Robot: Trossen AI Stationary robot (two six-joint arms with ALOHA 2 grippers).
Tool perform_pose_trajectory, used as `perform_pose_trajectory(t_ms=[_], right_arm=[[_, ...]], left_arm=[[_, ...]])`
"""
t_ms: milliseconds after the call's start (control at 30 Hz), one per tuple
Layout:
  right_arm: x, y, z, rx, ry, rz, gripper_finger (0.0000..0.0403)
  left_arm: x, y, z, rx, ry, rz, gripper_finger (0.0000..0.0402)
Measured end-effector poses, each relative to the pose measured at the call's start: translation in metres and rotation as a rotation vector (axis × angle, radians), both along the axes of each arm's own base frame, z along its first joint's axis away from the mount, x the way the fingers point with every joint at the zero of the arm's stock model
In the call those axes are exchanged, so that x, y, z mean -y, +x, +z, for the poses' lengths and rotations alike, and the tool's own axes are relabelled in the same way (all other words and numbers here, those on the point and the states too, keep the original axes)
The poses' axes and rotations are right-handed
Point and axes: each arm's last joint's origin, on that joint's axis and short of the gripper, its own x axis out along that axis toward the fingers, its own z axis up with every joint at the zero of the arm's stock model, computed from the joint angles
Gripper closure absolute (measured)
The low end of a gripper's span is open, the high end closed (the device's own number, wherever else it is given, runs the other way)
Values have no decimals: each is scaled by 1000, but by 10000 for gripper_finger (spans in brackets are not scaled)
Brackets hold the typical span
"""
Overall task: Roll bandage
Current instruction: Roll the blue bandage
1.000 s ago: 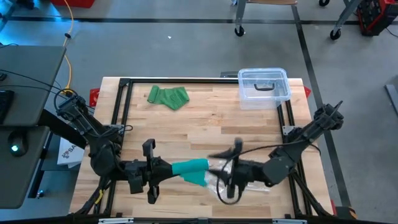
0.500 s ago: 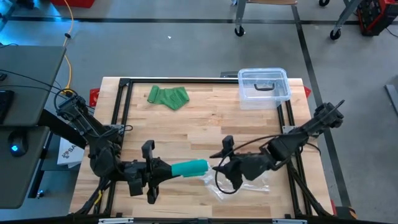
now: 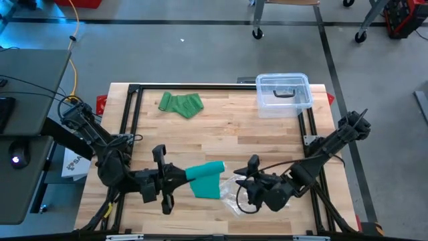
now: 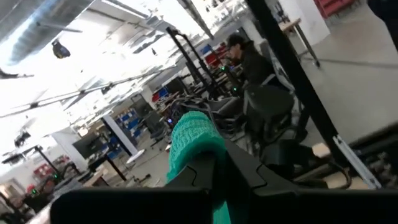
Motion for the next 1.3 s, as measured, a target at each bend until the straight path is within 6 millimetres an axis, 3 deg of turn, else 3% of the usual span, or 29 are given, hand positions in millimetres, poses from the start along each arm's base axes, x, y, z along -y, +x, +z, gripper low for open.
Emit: perform_pose_trajectory(t_ms=[667, 800, 933, 1067, 1200, 1300], right_arm=[[-6, 2, 0, -48, -104, 188, 208], [-18, 11, -24, -159, -316, 353, 208], [-29, 24, -54, -225, -694, 378, 208], [-27, 38, -80, -363, -1044, 416, 208], [-18, 54, -93, -449, -1223, 380, 209], [-15, 60, -91, -449, -1271, 382, 215]], left_arm=[[-5, 6, 3, 38, -9, -67, 229], [-6, 6, 3, 37, 13, -44, 217], [-8, 4, 7, 49, 26, -3, 215], [-14, 0, 13, 65, 7, 1, 215], [-18, -4, 18, 80, -8, 0, 215], [-18, -4, 18, 79, 0, 1, 215]])
